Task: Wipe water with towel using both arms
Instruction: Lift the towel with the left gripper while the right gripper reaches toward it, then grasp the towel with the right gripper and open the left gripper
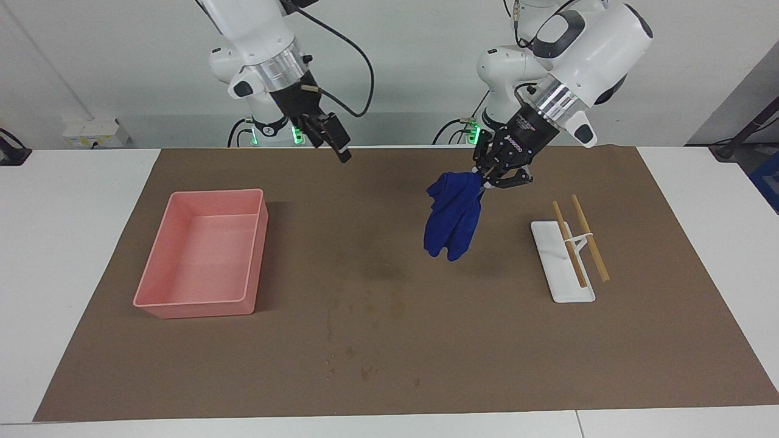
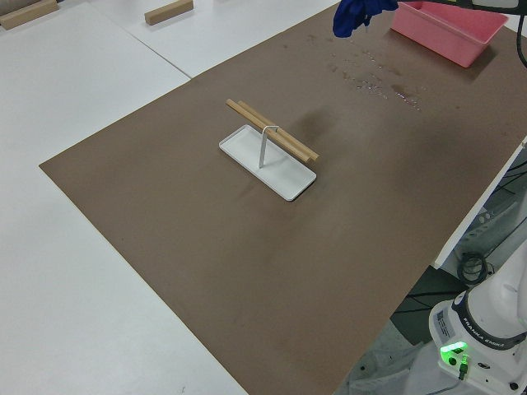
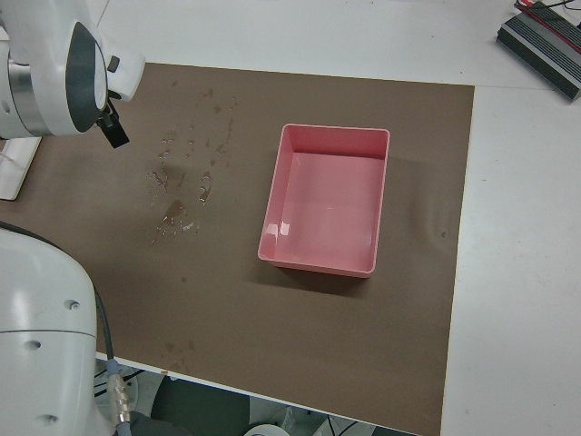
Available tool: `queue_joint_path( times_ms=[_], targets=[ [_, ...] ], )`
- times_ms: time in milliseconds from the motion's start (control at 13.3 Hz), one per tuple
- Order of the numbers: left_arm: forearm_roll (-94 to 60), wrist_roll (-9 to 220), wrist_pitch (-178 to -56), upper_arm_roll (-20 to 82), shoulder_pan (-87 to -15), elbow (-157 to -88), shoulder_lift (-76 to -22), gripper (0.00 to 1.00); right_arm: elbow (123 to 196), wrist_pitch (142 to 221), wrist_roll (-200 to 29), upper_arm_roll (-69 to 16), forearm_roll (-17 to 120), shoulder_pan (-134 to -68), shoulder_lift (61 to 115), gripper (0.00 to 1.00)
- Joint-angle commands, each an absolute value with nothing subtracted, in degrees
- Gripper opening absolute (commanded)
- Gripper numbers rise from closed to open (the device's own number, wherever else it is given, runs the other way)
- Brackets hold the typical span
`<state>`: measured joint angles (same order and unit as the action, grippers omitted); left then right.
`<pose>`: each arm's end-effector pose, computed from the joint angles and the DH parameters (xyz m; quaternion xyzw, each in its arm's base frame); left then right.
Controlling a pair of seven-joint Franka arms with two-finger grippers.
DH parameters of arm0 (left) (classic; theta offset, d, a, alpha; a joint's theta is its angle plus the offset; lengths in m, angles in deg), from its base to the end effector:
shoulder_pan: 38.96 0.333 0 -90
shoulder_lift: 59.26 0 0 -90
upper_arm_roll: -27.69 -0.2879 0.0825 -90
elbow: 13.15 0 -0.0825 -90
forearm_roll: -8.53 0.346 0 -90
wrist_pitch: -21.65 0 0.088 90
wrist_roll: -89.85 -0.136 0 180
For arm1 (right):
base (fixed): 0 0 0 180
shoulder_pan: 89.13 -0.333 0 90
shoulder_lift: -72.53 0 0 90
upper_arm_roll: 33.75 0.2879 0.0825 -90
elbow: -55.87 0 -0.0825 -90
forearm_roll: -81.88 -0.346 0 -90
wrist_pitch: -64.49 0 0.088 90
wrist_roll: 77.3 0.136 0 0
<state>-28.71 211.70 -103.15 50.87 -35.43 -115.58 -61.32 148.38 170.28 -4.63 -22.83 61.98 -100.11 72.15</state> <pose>0.5200 -0.2285 0.5653 0.4883 0.7991 -0.2060 0.2838 0.4941 0.2382 0.5859 -0.8721 0.4436 0.0455 0.2014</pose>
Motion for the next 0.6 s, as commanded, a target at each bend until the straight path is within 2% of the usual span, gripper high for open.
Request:
queue_joint_path(
  times_ms=[0, 150, 526],
  targets=[
    [-29.9, 217.5, -107.5, 50.5, -38.6, -116.3, -61.7, 0.00, 148.5, 174.5, 2.9, -22.9, 58.1, -101.8, 73.1, 0.99],
    [-29.9, 217.7, -107.6, 50.6, -39.9, -116.3, -62.0, 0.00, 147.3, 180.5, 13.5, -22.9, 58.1, -105.5, 75.6, 0.99],
    [-29.9, 218.7, -106.5, 50.8, -43.3, -117.2, -64.3, 0.00, 145.3, 187.8, 22.7, -22.9, 58.1, -108.0, 78.9, 0.97]
  ],
)
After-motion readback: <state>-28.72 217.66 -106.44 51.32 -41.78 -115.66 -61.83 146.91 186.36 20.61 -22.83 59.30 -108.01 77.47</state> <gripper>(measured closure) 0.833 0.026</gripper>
